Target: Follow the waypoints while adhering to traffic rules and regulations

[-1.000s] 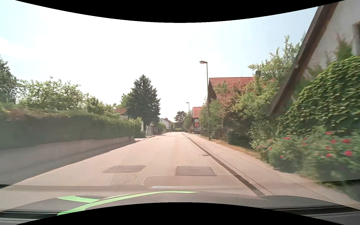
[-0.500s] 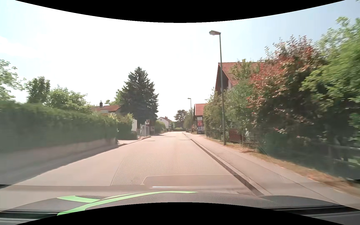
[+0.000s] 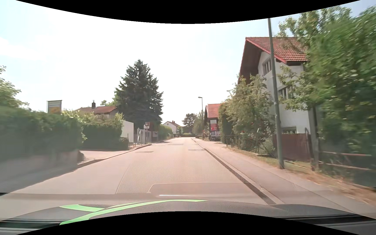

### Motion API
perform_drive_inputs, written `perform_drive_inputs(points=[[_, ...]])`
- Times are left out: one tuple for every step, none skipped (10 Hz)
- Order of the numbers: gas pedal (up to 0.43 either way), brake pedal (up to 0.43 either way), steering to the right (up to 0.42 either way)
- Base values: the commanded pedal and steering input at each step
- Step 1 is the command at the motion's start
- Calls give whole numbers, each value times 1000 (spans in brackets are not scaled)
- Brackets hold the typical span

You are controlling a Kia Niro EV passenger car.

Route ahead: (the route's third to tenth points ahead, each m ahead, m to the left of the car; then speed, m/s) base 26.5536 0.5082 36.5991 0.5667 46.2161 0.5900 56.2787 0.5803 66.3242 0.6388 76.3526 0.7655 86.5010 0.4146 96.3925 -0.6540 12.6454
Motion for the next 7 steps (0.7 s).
perform_drive_inputs(points=[[189, 0, -3], [157, 0, -2], [157, 0, -3], [157, 0, -3], [157, 0, -3], [157, 0, -2], [157, 0, -2]])
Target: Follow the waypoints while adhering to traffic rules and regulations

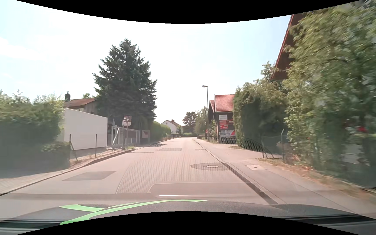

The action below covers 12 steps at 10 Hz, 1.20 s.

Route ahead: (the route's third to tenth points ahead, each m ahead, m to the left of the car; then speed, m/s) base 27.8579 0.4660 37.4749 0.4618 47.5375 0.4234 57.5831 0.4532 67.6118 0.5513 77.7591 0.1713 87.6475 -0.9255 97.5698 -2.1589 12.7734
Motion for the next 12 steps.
perform_drive_inputs(points=[[157, 0, -2], [157, 0, -2], [157, 0, -2], [157, 0, -3], [157, 0, -2], [157, 0, -3], [157, 0, -2], [157, 0, -2], [157, 0, -2], [157, 0, -2], [157, 0, -2], [157, 0, -2]])
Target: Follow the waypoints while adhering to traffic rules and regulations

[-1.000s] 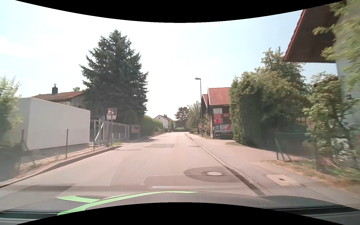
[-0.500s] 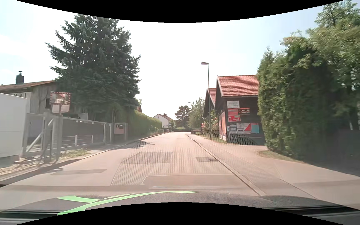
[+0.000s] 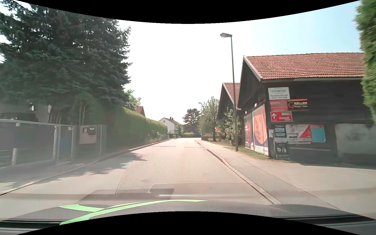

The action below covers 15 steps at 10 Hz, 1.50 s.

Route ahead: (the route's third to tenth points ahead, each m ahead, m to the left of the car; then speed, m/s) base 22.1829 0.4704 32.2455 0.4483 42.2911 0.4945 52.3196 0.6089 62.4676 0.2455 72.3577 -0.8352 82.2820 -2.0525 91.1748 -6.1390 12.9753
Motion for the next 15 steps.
perform_drive_inputs(points=[[157, 0, -2], [157, 0, -1], [157, 0, 0], [157, 0, 0], [157, 0, 0], [157, 0, 0], [157, 0, 0], [157, 0, 0], [157, 0, 0], [157, 0, 0], [157, 0, 0], [157, 0, 0], [157, 0, 0], [157, 0, 0], [157, 0, 0]])
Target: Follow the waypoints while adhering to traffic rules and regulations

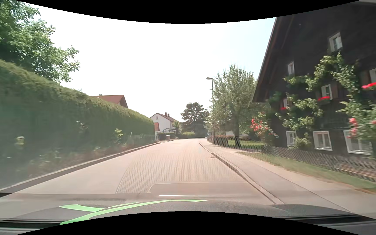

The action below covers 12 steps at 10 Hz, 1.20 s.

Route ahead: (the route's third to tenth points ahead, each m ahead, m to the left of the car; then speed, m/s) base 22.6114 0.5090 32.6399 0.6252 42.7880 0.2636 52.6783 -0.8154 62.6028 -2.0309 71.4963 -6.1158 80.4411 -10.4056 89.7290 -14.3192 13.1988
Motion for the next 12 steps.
perform_drive_inputs(points=[[157, 0, 0], [157, 0, 1], [157, 0, 1], [150, 0, 1], [138, 0, 1], [138, 0, 1], [138, 0, 3], [138, 0, 5], [138, 0, 5], [138, 0, 5], [138, 0, 5], [138, 0, 6]])
